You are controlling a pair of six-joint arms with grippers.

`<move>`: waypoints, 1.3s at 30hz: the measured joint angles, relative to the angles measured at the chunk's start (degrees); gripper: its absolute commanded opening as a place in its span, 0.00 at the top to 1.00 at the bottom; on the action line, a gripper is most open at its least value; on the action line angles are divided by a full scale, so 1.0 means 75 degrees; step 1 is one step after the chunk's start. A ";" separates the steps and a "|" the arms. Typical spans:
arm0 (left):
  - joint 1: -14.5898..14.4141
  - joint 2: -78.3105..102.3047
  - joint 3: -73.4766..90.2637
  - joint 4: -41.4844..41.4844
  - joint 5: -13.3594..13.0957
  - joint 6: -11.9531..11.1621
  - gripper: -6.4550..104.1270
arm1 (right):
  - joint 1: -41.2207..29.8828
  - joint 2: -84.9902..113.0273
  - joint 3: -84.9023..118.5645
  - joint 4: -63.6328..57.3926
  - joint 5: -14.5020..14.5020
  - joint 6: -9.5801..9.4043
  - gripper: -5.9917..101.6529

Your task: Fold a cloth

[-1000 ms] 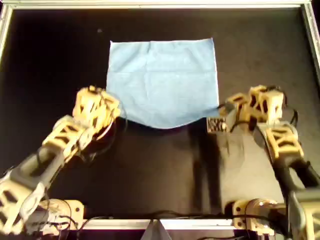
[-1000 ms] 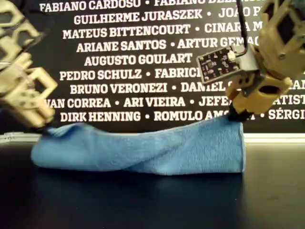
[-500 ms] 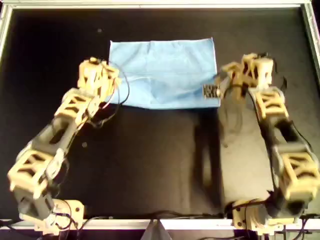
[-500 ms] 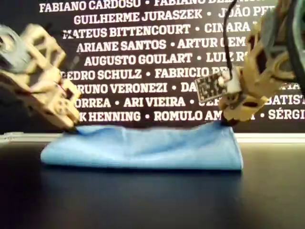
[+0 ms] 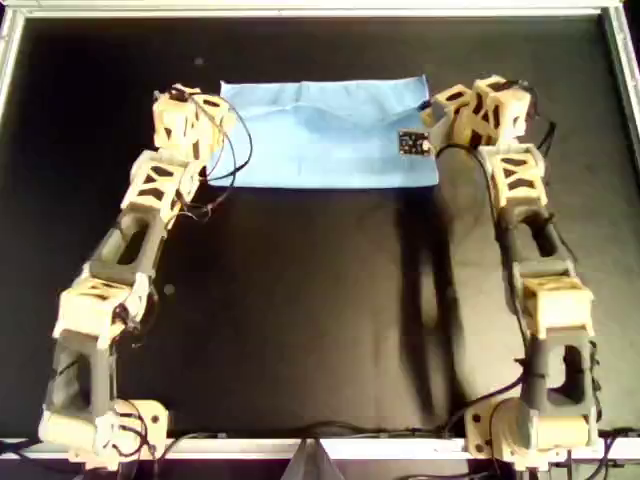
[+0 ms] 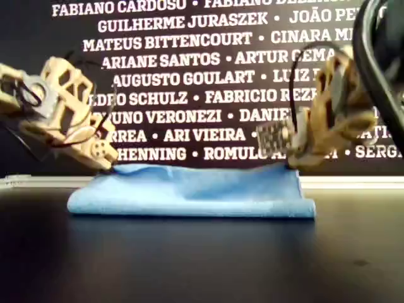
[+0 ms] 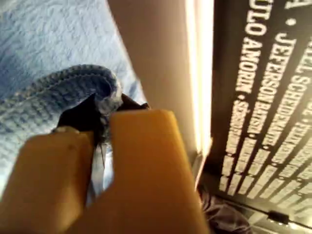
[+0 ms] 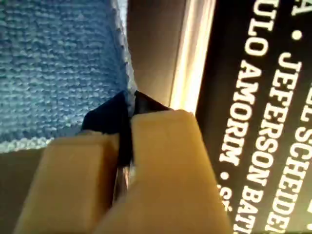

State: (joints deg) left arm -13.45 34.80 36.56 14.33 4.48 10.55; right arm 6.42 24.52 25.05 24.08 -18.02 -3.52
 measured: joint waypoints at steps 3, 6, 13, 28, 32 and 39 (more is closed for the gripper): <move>0.0000 -0.0574 -0.0773 0.0000 0.0000 0.0000 0.95 | 0.0000 -0.0727 -0.0996 0.0000 0.0000 0.0000 0.94; 0.0000 -0.0949 -0.1535 0.0000 0.0023 0.0000 0.94 | 0.0000 -0.1336 -0.1875 0.0000 0.0000 -0.0012 0.94; 0.0000 -0.2004 -0.2930 0.0000 0.0141 0.0000 0.90 | 0.0000 -0.2250 -0.3398 0.0000 0.0000 -0.0012 0.93; 0.0000 -0.2648 -0.3527 0.0000 0.0059 0.0000 0.44 | -0.0012 -0.2566 -0.3633 0.0000 0.0012 0.0059 0.43; 0.0000 -0.2648 -0.3527 0.0000 0.0094 0.0000 0.43 | -0.0023 -0.2566 -0.3633 0.0000 0.0012 0.0059 0.37; 0.0082 -0.2648 -0.3527 0.0000 0.0117 0.0000 0.43 | -0.0117 -0.2531 -0.3633 0.0070 -0.0012 0.0059 0.37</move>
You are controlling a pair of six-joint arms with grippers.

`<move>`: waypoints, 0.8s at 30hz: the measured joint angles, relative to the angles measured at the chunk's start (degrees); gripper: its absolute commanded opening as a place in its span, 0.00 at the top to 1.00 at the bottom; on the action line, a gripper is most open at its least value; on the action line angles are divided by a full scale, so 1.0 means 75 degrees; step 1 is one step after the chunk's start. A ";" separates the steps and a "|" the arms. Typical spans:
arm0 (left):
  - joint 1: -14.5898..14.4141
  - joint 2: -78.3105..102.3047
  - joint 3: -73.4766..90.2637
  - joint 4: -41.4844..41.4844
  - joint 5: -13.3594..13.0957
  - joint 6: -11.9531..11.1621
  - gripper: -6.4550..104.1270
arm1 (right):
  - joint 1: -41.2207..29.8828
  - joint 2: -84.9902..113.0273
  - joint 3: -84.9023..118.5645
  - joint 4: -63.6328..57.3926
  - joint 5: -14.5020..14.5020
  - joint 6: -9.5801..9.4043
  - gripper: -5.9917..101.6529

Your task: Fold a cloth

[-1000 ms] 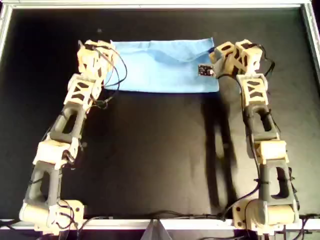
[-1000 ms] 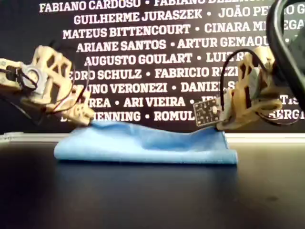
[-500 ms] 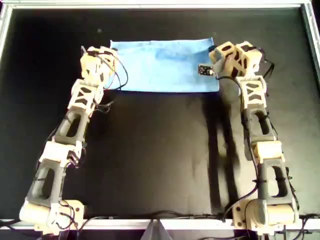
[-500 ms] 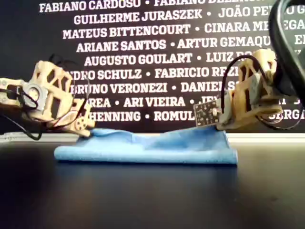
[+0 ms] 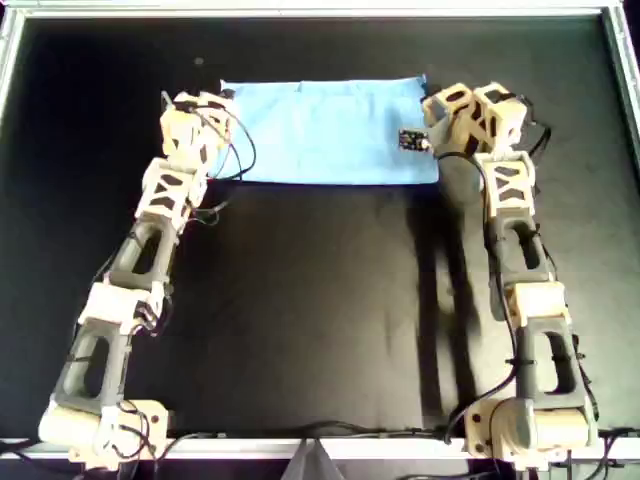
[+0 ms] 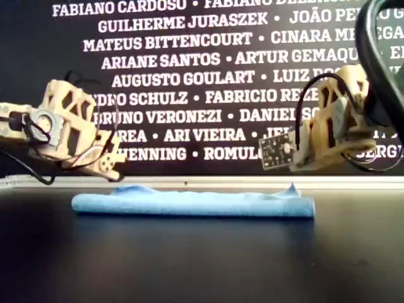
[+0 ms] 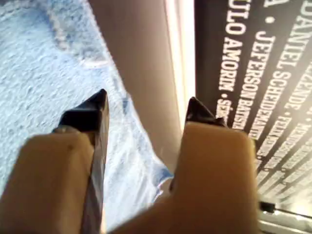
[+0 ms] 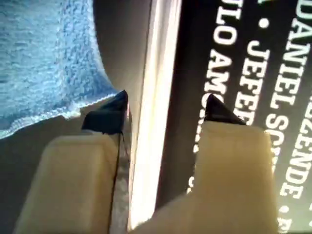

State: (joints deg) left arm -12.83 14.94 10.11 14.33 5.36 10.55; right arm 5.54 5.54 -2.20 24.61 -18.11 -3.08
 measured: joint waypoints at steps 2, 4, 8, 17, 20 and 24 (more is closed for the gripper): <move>0.0094 0.0105 0.0000 0.0070 -0.0059 0.0000 0.43 | -0.0070 0.0223 0.0000 0.0293 0.0000 0.0012 0.37; 0.0176 0.0410 0.0012 0.0410 -0.0105 0.0000 0.43 | -0.0129 0.0656 0.0000 0.0656 0.0000 0.0012 0.37; 0.0223 0.1980 0.0012 0.2156 -0.0105 -0.0070 0.43 | -0.0305 0.2367 0.0000 0.2602 0.0000 0.0000 0.36; 0.0223 0.6469 -0.0129 0.8789 -0.0105 -0.1055 0.43 | -0.0293 0.6129 -0.0152 0.8590 0.0023 -0.0035 0.36; 0.0258 0.7289 -0.0105 0.9949 -0.0105 -0.2074 0.43 | -0.0375 0.6879 -0.0141 0.8895 0.0023 -0.0023 0.36; 0.0480 0.8906 0.0258 1.0090 -0.0141 -0.2953 0.43 | -0.0562 0.8262 -0.0105 0.8988 0.0023 -0.0012 0.36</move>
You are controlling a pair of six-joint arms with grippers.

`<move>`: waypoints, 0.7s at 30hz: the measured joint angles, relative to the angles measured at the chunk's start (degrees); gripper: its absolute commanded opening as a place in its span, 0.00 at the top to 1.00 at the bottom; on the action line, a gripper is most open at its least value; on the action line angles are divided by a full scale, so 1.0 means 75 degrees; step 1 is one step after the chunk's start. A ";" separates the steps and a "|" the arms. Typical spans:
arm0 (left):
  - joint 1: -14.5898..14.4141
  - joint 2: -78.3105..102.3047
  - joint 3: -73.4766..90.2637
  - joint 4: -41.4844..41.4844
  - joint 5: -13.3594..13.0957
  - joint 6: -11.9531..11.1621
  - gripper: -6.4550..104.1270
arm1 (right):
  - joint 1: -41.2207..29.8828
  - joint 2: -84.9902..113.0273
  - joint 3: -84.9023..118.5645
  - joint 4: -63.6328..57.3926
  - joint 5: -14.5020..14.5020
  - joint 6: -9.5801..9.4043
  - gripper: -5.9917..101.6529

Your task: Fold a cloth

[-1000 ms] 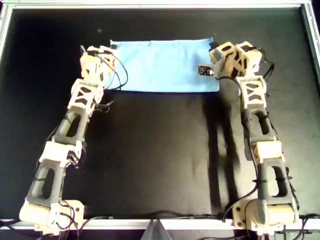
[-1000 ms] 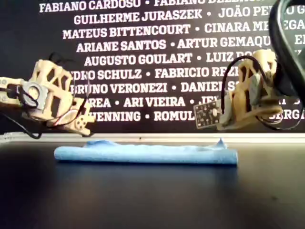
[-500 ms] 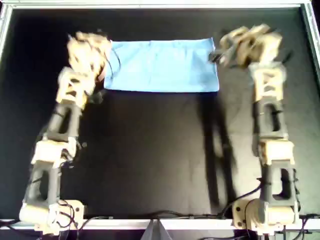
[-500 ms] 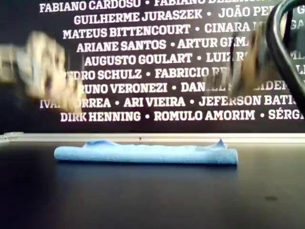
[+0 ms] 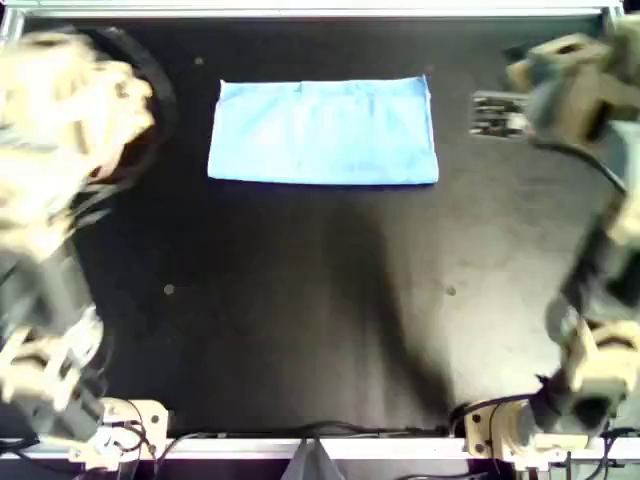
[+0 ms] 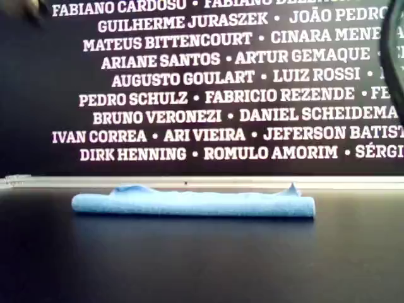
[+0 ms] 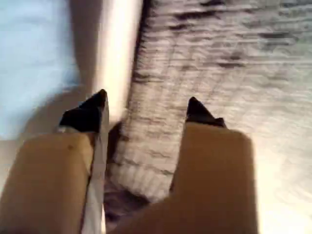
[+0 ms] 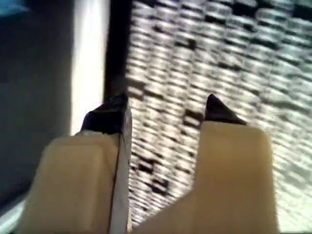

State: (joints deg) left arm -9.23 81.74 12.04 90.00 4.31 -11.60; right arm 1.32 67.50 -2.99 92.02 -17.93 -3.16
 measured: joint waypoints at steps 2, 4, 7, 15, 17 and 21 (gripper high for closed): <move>0.0035 0.1254 0.0621 0.0000 0.0059 -0.0141 0.43 | 0.0059 0.0926 0.0305 0.0012 0.0000 0.0000 0.37; 0.0070 0.2566 0.1465 0.0000 0.0000 -0.0223 0.43 | 0.0094 0.1992 0.0926 0.0023 0.0000 -0.0059 0.36; 0.0070 0.4723 0.3316 0.0000 0.0000 -0.0246 0.43 | -0.0035 0.3891 0.2461 0.0023 0.0000 0.0105 0.36; 0.0070 0.9586 0.8895 -0.1125 0.0012 -0.0199 0.43 | 0.0000 0.9246 0.8777 -0.0141 0.0047 -0.0035 0.36; 0.0082 1.0125 0.9961 -0.1957 0.0070 -0.0035 0.43 | 0.0035 1.0184 1.0113 -0.0598 0.0117 -0.0035 0.36; 0.0094 1.0910 1.2961 -0.3809 0.0023 0.0680 0.43 | 0.0035 1.1719 1.3336 -0.2355 0.0867 -0.0035 0.36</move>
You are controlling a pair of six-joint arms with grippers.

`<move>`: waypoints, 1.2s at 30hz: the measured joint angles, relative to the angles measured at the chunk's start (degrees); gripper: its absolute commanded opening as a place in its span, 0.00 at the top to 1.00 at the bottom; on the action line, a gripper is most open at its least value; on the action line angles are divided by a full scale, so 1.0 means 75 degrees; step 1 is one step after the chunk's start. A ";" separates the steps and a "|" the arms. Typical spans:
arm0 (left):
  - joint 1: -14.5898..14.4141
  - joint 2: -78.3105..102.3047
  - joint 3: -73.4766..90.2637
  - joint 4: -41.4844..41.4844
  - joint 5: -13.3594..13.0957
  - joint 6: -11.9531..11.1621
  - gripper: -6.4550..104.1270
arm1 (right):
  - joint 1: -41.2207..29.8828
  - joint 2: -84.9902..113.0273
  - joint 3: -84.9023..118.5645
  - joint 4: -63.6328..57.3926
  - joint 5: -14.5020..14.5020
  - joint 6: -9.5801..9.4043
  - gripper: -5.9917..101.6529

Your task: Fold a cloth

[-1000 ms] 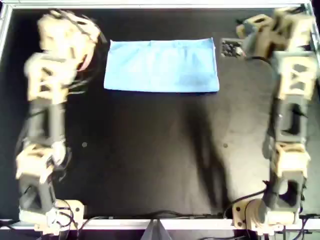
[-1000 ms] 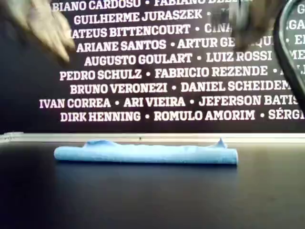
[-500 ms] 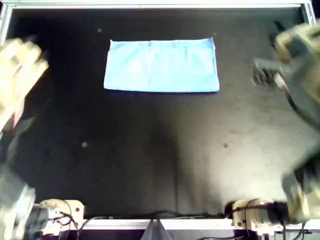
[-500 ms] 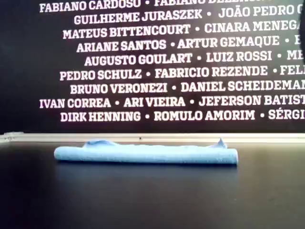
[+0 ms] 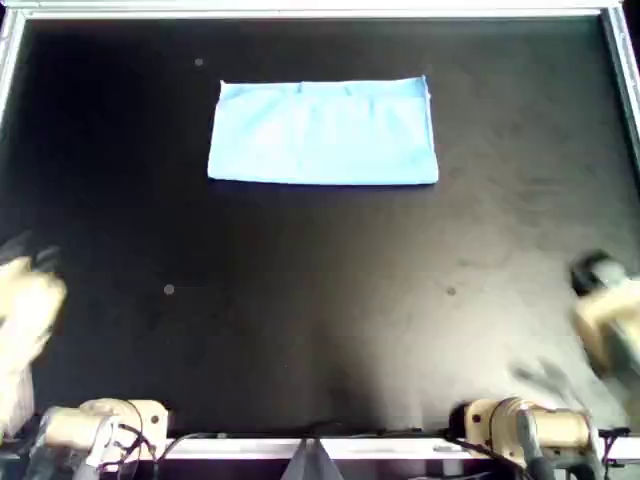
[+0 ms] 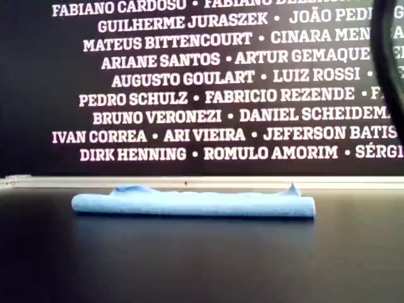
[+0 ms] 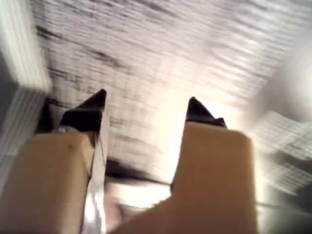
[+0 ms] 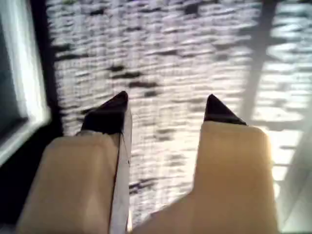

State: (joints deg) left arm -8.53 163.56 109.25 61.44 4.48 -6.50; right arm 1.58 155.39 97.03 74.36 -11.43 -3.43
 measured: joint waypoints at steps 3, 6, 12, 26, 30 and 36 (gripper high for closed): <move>0.0000 0.0820 0.2074 -0.1301 -0.0012 0.0598 0.43 | -0.0023 0.1242 0.2180 -0.1570 0.0516 0.0000 0.37; 0.0000 0.1559 0.3750 -0.2332 0.0035 0.1066 0.43 | -0.0023 0.1863 0.4336 -0.3094 0.0961 0.0000 0.36; 0.0000 0.1641 0.6070 -0.4113 -0.0012 0.1289 0.43 | -0.0012 0.2016 0.7559 -0.5578 0.1219 0.0000 0.36; 0.0000 0.1687 0.8543 -0.7090 0.0094 0.1289 0.43 | -0.0012 0.2063 1.0102 -0.7734 0.1230 0.0035 0.36; 0.0000 0.1113 0.8555 -0.7160 0.0094 0.1301 0.43 | 0.0023 0.2051 1.0125 -0.7734 0.1219 0.0094 0.36; 0.0000 -0.0246 0.8555 -0.7430 0.0094 0.1301 0.43 | 0.0059 0.1922 1.0125 -0.8543 0.1219 0.0094 0.36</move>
State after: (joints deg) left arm -8.53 161.72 173.41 5.71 5.19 3.25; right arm 2.02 169.80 172.97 10.28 -2.29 -2.72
